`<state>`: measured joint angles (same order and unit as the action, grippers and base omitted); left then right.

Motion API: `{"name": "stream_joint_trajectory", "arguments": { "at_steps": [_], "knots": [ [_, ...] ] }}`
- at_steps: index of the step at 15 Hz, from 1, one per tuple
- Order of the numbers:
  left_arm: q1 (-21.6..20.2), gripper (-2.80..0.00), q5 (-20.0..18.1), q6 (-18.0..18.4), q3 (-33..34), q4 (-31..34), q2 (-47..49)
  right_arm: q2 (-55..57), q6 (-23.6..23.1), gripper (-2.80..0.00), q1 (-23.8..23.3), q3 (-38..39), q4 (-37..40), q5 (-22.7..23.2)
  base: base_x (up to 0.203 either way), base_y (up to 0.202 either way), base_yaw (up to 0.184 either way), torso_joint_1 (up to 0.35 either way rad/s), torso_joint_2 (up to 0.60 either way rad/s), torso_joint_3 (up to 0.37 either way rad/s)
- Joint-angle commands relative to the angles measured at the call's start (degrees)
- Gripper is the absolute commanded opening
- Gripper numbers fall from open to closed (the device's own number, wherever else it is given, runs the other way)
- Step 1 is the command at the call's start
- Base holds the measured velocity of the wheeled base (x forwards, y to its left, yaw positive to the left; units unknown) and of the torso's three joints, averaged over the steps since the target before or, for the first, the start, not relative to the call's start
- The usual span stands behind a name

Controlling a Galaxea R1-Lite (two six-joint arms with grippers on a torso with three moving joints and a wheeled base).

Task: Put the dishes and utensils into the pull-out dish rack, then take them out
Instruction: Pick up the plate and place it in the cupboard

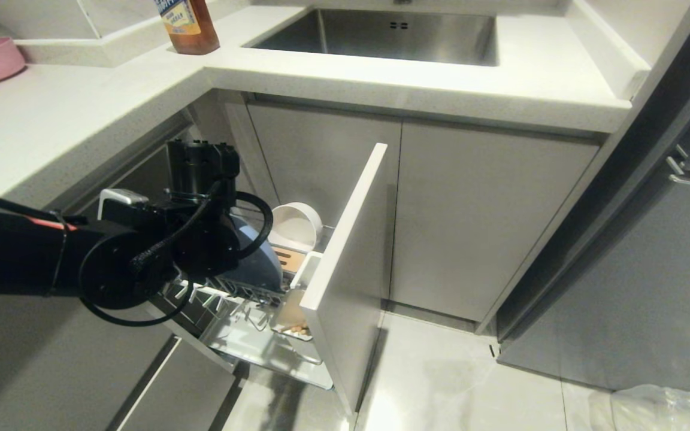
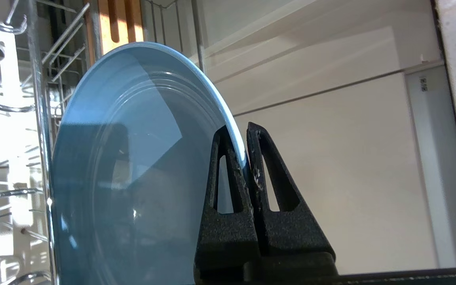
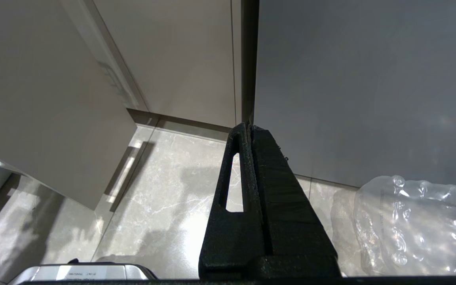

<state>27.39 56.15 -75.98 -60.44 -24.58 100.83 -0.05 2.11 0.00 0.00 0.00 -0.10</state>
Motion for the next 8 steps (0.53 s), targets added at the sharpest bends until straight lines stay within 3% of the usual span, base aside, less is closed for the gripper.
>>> {"name": "stream_joint_trajectory", "arguments": {
  "at_steps": [1, 8],
  "knots": [
    [-0.1, -2.80, 0.4, -0.4, 0.1, 0.1, 0.2, 0.0, 0.0, -2.80, 0.0, 0.0, 0.0, 0.0, 0.000, 0.000, 0.000, 0.000, 0.00, 0.000],
    [-0.5, -2.80, 1.2, -0.1, -0.1, 0.0, 3.3, 0.0, 0.0, -2.80, 0.0, 0.0, 0.0, 0.0, 0.000, 0.000, 0.000, 0.000, 0.00, 0.000]
  ]
}}
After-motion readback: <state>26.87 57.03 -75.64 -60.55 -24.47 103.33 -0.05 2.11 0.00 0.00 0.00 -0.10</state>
